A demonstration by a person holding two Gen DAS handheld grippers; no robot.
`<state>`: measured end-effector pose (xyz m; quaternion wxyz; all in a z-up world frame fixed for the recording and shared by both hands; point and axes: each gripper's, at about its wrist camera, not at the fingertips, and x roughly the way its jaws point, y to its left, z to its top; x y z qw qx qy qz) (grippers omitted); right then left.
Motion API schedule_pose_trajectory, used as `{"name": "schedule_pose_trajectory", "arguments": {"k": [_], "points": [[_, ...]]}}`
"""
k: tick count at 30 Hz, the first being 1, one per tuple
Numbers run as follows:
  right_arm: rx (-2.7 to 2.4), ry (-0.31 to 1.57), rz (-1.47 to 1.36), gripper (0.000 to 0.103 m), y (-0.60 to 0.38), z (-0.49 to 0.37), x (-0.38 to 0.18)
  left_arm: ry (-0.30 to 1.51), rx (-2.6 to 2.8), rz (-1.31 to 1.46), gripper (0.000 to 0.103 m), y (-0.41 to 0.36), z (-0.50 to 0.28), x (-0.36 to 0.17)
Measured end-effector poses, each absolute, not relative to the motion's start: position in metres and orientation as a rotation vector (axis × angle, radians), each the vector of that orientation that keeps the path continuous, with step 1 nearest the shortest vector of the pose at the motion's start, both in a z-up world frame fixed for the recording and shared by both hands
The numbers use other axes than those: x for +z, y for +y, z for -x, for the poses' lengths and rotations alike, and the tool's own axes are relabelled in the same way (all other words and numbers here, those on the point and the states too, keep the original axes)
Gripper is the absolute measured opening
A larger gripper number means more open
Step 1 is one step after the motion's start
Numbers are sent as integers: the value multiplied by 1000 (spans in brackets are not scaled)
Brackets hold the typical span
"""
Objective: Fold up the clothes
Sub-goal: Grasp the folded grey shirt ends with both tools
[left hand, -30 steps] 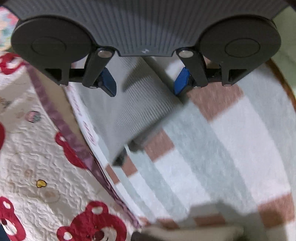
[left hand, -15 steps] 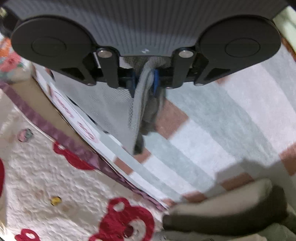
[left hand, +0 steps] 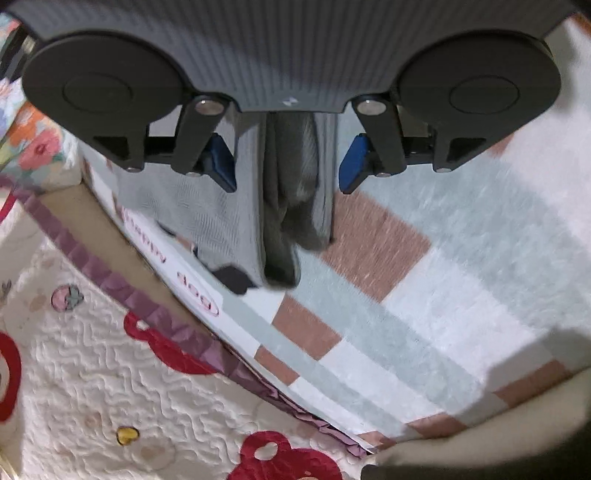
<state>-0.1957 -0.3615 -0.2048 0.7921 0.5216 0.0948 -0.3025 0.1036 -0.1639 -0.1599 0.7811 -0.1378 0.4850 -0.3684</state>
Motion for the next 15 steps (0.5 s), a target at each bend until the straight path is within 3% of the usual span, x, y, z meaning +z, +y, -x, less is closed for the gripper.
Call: {"name": "schedule_pose_trajectory", "arguments": {"k": [9, 13, 15], "points": [[-595, 160, -1376, 44, -360, 205, -216, 1128, -824, 259, 57, -192, -132, -157], [-608, 144, -1362, 44, -354, 202, -216, 1126, -863, 247, 40, -195, -129, -159], [-606, 159, -1305, 45, -358, 188, -213, 1113, -882, 218, 38, -198, -129, -159]]}}
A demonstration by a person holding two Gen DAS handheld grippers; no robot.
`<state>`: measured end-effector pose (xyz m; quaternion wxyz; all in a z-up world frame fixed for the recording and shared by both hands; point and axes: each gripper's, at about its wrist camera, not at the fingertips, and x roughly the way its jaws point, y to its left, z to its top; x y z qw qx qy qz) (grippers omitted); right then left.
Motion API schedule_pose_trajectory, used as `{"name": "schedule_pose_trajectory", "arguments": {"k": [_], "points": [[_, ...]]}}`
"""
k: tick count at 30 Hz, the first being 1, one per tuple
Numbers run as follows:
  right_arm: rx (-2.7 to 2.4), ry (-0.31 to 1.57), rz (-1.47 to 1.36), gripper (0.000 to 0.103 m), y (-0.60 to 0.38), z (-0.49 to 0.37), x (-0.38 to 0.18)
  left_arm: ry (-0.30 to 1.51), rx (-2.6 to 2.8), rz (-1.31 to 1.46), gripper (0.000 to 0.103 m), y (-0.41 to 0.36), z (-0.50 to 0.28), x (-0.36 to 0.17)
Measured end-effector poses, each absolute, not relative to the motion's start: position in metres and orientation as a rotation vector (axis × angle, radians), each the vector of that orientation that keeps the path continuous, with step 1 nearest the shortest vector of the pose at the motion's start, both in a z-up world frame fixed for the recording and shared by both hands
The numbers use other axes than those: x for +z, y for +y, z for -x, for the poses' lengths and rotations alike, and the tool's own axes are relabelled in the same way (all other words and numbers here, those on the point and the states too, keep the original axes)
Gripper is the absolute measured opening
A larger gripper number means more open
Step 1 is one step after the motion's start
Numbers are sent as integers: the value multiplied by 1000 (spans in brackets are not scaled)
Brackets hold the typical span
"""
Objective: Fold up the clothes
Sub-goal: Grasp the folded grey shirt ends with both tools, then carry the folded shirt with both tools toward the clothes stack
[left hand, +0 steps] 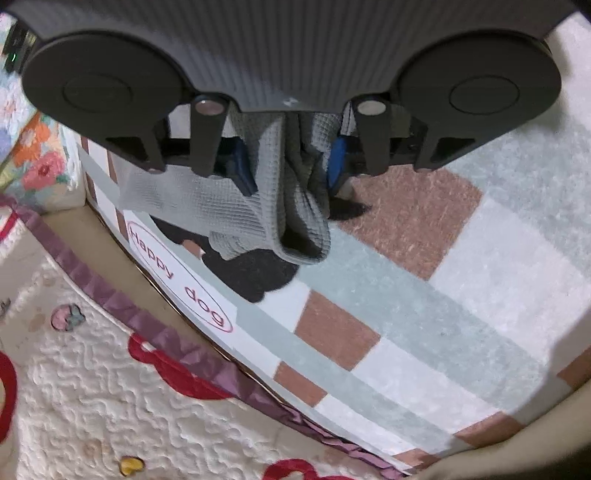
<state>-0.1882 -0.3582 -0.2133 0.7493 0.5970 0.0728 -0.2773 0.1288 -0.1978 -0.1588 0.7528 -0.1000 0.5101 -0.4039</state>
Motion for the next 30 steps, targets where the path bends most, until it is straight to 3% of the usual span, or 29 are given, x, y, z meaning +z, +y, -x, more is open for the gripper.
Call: {"name": "schedule_pose_trajectory", "arguments": {"k": [2, 3, 4, 6, 17, 30], "points": [[-603, 155, -1241, 45, -360, 175, -211, 1089, -890, 180, 34, -201, -126, -156], [-590, 143, -1214, 39, -361, 171, -211, 1073, -893, 160, 32, -202, -124, -154], [-570, 135, -1190, 26, -362, 169, -211, 1049, -900, 130, 29, -204, -120, -152], [-522, 119, -1136, 22, -362, 169, -201, 999, -932, 49, 27, -207, -111, -144], [-191, 164, -841, 21, -358, 130, -66, 935, -1001, 304, 23, -148, -83, -128], [299, 266, -539, 20, -252, 0, 98, 657, -750, 783, 23, 61, -37, -78]]}}
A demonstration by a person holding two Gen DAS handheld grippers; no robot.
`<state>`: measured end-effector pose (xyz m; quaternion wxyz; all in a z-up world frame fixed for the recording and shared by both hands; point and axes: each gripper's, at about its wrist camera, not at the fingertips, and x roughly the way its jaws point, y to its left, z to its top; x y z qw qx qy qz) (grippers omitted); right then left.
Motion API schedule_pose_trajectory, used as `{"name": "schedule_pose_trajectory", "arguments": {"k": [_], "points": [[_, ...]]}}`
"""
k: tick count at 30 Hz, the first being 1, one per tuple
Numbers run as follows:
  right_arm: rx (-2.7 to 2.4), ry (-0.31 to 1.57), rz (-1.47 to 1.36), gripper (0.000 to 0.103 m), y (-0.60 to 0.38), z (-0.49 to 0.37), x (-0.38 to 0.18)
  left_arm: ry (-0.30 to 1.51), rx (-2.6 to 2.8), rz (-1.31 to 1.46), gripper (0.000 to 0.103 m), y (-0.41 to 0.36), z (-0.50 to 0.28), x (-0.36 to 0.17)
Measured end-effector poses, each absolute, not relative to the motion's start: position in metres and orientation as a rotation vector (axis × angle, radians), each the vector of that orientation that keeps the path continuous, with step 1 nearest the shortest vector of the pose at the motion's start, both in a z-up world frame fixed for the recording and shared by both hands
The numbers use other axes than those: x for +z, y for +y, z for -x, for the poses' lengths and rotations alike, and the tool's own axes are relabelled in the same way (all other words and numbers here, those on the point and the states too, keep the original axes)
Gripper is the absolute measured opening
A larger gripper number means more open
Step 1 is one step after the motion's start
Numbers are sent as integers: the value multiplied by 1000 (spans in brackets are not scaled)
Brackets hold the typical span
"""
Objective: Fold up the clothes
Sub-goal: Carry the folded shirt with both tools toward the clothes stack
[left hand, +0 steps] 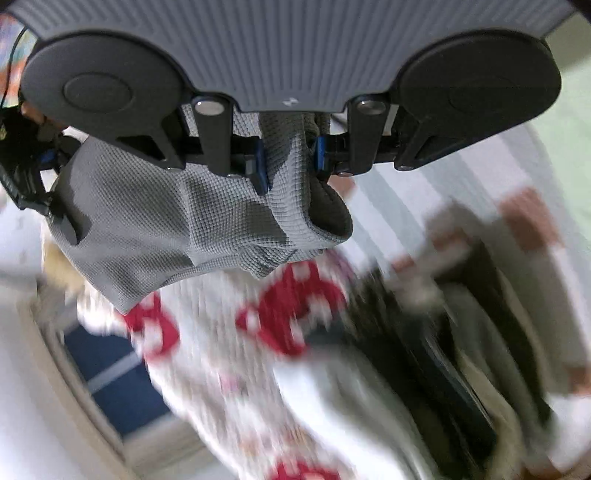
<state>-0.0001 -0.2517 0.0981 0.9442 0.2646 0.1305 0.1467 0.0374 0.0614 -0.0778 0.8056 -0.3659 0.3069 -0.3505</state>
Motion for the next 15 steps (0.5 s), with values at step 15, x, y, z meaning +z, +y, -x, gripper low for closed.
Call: {"name": "schedule_pose_trajectory", "arguments": {"k": [15], "points": [[548, 241, -512, 19, -225, -245, 177, 366, -496, 609, 23, 168, -144, 59]]}}
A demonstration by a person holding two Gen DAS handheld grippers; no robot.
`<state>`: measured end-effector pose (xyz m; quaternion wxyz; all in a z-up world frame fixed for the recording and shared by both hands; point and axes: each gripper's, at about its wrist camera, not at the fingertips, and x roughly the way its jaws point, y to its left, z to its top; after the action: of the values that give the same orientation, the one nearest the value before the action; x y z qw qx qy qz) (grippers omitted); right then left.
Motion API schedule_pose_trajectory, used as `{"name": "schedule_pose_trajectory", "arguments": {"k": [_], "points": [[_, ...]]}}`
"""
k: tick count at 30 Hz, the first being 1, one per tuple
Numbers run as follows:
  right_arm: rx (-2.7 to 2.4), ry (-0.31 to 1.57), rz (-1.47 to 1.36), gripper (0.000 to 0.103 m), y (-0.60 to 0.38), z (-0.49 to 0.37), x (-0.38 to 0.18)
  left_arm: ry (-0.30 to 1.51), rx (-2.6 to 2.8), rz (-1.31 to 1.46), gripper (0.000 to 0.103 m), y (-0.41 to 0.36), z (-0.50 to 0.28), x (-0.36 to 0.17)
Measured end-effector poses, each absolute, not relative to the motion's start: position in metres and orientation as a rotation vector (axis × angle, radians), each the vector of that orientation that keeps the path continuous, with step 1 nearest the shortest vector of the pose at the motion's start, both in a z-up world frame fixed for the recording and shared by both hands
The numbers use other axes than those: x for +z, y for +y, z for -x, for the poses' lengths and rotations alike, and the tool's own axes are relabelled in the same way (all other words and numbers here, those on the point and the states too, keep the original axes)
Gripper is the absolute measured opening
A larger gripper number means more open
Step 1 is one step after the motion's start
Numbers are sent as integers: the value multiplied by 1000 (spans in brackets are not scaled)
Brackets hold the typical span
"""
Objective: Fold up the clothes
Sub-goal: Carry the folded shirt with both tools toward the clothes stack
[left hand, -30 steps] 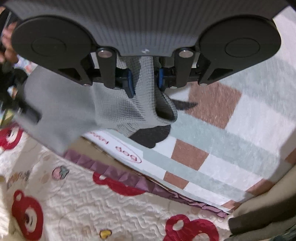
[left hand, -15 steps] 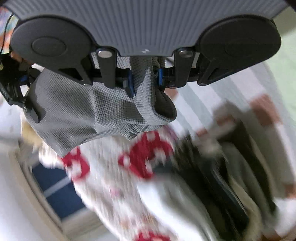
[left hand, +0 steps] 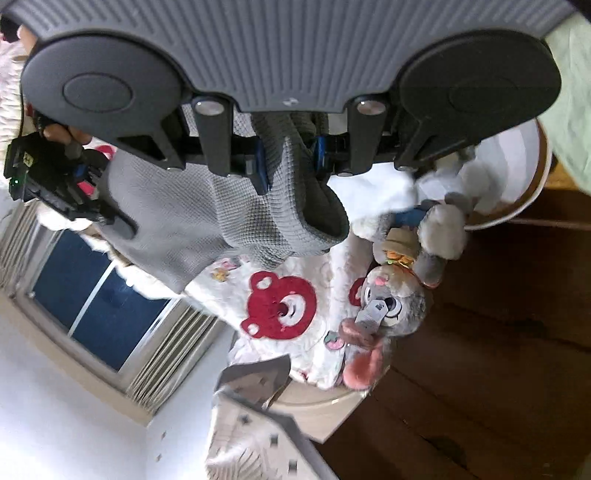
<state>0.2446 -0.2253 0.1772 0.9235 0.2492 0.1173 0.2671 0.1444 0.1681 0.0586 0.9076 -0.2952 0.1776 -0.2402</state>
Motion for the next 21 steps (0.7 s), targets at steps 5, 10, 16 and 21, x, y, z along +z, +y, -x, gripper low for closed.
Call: {"name": "schedule_pose_trajectory", "arguments": {"k": [5, 10, 16, 21], "points": [[391, 347, -533, 19, -274, -322, 129, 434, -433, 450, 15, 116, -207, 36], [358, 370, -492, 19, -291, -354, 109, 470, -445, 391, 14, 102, -220, 18], [325, 391, -552, 19, -314, -363, 98, 598, -564, 595, 14, 118, -233, 29], [96, 479, -791, 47, -335, -361, 61, 666, -578, 623, 15, 111, -242, 19]]}}
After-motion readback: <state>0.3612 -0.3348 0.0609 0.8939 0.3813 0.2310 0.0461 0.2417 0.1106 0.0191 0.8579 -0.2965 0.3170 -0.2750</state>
